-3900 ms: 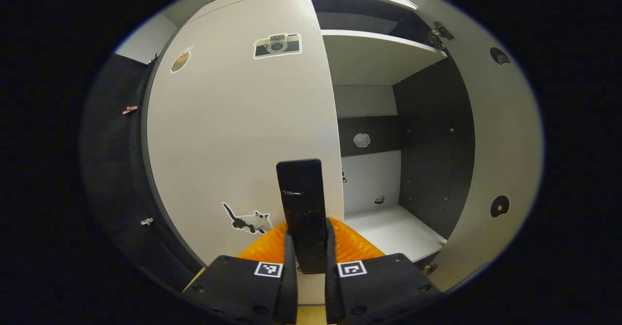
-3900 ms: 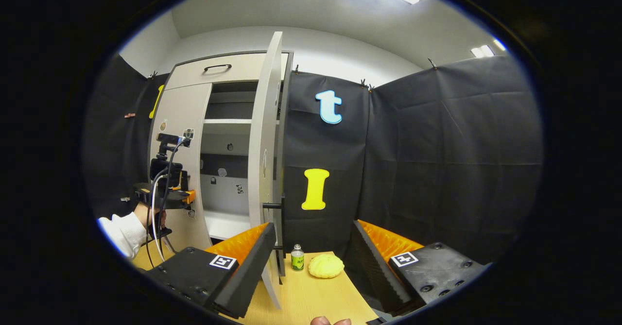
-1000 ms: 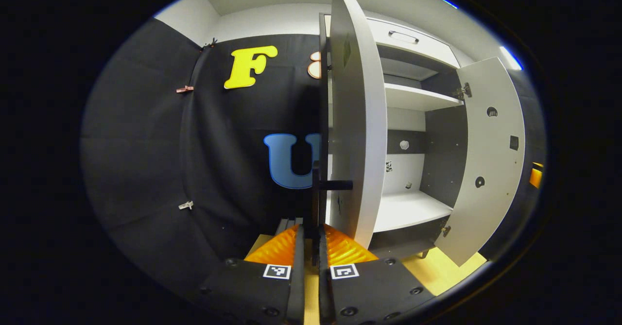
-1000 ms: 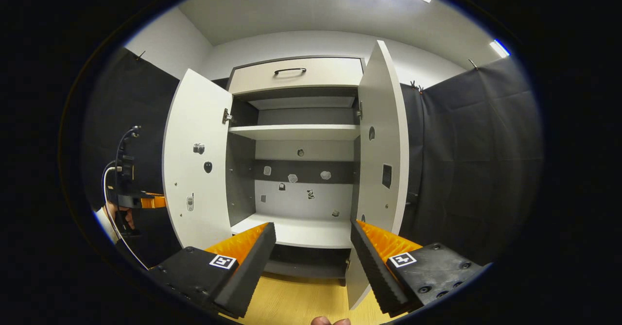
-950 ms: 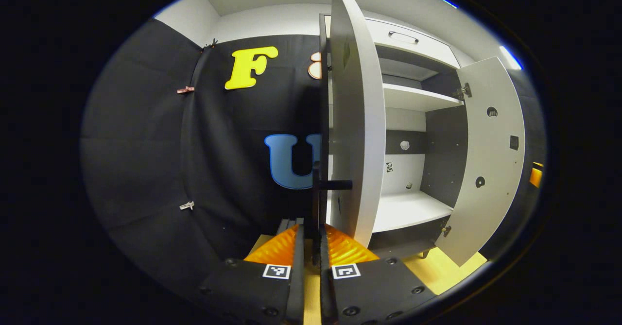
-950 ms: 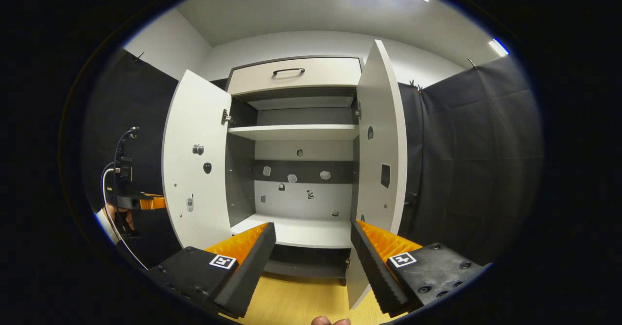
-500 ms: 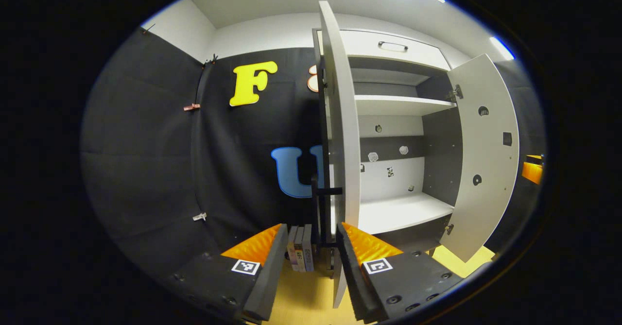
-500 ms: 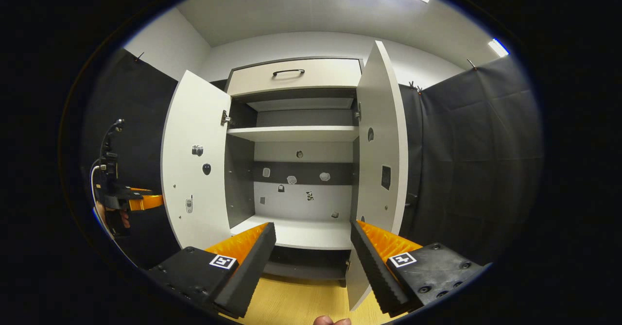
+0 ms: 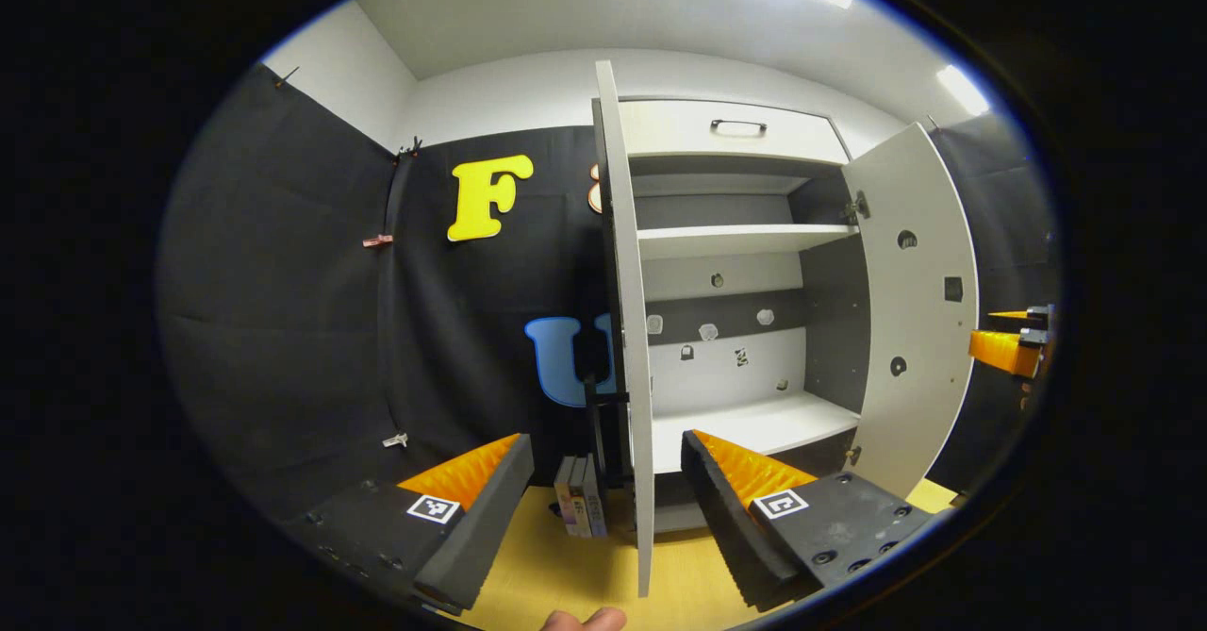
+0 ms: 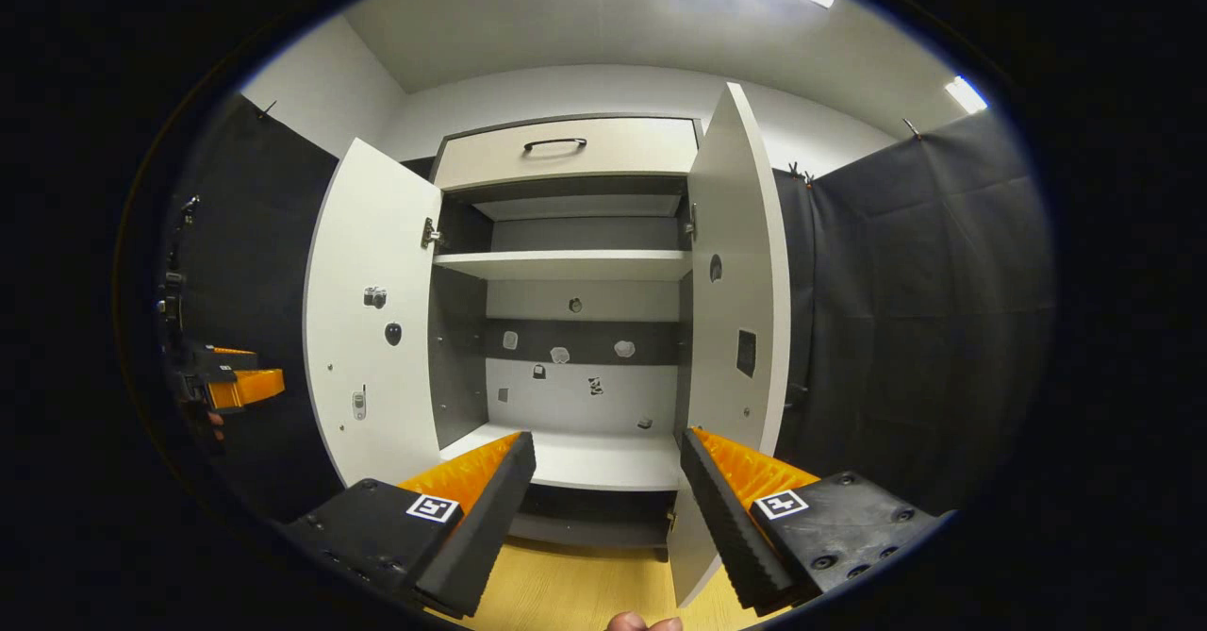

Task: Open the right door of the double-door shoe cabinet with the right hand, and open the left door with the left hand.

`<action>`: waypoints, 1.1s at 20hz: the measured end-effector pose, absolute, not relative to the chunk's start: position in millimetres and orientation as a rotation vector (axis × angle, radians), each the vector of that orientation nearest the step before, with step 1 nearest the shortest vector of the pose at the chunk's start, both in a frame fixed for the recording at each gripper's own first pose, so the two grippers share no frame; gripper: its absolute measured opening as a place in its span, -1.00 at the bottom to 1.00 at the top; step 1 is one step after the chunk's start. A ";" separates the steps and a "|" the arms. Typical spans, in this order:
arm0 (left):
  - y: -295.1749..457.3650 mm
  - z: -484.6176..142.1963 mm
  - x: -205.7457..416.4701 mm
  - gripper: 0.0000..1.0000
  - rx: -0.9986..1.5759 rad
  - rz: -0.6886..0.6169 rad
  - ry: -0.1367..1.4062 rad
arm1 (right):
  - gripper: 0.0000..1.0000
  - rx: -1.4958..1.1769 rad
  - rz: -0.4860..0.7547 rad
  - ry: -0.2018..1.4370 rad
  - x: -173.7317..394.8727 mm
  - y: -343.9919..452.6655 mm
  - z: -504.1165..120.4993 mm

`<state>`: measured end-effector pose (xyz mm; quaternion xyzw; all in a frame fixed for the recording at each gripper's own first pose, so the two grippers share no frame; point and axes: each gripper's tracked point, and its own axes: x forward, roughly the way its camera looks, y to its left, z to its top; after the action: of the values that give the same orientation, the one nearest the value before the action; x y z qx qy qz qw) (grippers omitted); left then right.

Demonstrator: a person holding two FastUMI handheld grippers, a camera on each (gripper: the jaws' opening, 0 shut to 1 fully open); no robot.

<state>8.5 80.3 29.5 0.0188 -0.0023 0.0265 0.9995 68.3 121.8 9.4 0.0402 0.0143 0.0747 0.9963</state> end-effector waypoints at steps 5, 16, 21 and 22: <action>66.0 30.5 -11.0 0.94 0.014 0.048 -0.005 | 0.95 0.073 0.095 0.029 70.0 110.7 10.6; 34.3 30.5 -17.9 0.94 -0.001 0.006 -0.019 | 0.95 0.047 0.027 -0.001 66.6 92.6 18.0; 25.9 28.7 -13.8 0.94 0.007 -0.014 -0.012 | 0.90 0.054 0.018 -0.006 65.0 89.6 18.9; 27.2 27.3 -12.4 0.94 0.008 -0.011 -0.009 | 0.95 0.054 0.017 -0.005 64.7 89.2 18.6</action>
<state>-12.4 27.2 27.3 0.0042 -0.0046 -0.0054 1.0000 64.7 89.2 18.6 0.0269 -0.0025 0.0086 0.9996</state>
